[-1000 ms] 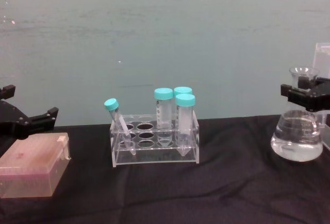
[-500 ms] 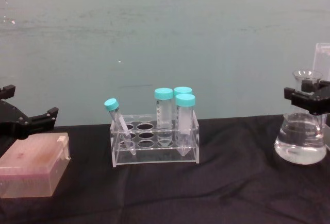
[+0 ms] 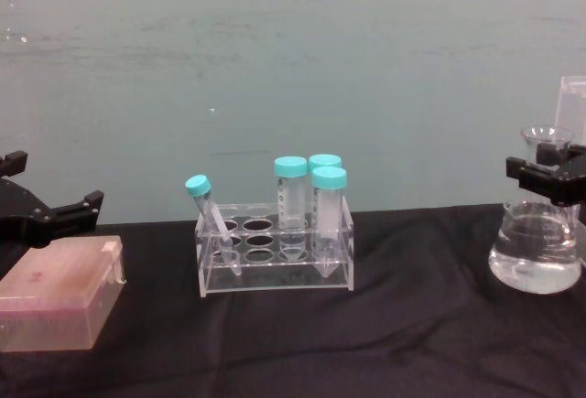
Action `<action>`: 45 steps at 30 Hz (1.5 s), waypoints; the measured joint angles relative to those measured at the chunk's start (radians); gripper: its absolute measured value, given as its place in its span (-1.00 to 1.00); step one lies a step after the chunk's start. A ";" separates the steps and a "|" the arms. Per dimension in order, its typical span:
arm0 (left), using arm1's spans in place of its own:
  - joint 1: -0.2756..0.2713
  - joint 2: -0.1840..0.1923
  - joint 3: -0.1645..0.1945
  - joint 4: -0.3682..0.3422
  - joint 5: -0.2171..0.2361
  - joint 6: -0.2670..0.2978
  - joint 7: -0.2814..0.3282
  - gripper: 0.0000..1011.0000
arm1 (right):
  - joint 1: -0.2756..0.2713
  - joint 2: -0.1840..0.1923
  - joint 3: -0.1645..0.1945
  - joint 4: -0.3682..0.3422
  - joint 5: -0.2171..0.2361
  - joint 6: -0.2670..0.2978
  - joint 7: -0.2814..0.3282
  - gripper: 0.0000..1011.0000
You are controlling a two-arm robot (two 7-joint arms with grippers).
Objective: Place the experimental apparatus aside using one hand.
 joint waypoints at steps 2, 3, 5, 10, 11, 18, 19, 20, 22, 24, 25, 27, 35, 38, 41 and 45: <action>0.000 0.000 0.000 0.000 0.000 0.000 0.000 0.98 | 0.000 0.000 0.000 0.000 -0.001 0.000 0.001 -0.10; 0.000 0.000 0.000 0.000 0.000 0.000 0.000 0.98 | 0.000 0.000 0.000 0.001 -0.001 0.000 0.001 -0.10; 0.000 0.000 0.000 0.000 0.000 0.000 0.000 0.98 | 0.000 0.000 0.000 0.002 -0.002 0.000 0.002 -0.10; 0.000 0.000 0.000 0.000 0.000 0.000 0.000 0.98 | 0.000 0.001 -0.001 0.005 -0.003 0.000 0.006 -0.10; 0.000 0.000 0.000 0.000 0.000 0.000 0.000 0.98 | 0.001 0.001 -0.001 0.006 -0.003 -0.001 0.007 -0.10; 0.000 0.000 0.000 0.000 0.000 0.000 0.000 0.98 | 0.001 0.002 -0.001 0.008 -0.003 0.000 0.008 -0.10; 0.000 0.000 0.000 0.000 0.000 0.000 0.000 0.98 | 0.000 0.003 -0.001 0.008 -0.003 0.000 0.008 -0.10; 0.000 0.000 0.000 0.000 0.000 0.000 0.000 0.98 | 0.000 0.003 -0.001 0.008 -0.003 0.001 0.008 -0.10; 0.000 0.000 0.000 0.000 0.000 0.000 0.000 0.98 | -0.001 0.003 -0.001 0.008 -0.003 0.001 0.008 -0.10; 0.000 0.000 0.000 0.000 0.000 0.000 0.000 0.98 | -0.003 0.004 0.000 0.005 -0.003 0.001 0.008 -0.10; 0.000 0.000 0.000 0.000 0.000 0.000 0.000 0.98 | -0.004 0.005 0.000 0.005 -0.003 0.001 0.008 -0.10; 0.000 0.000 0.000 0.000 0.000 0.000 0.000 0.98 | -0.005 0.005 0.000 0.004 -0.003 0.001 0.008 -0.10; 0.000 0.000 0.000 0.000 0.000 0.000 0.000 0.98 | -0.002 0.005 -0.002 0.010 -0.010 0.004 0.006 -0.10; 0.000 0.000 0.000 0.000 0.000 0.000 0.000 0.98 | 0.000 0.005 -0.003 0.013 -0.012 0.007 0.005 -0.10; 0.000 0.000 0.000 0.000 0.000 0.000 0.000 0.98 | 0.000 0.005 -0.003 0.013 -0.012 0.007 0.005 -0.10; 0.000 0.000 0.000 0.000 0.000 0.000 0.000 0.98 | 0.000 0.005 -0.003 0.012 -0.012 0.007 0.004 -0.10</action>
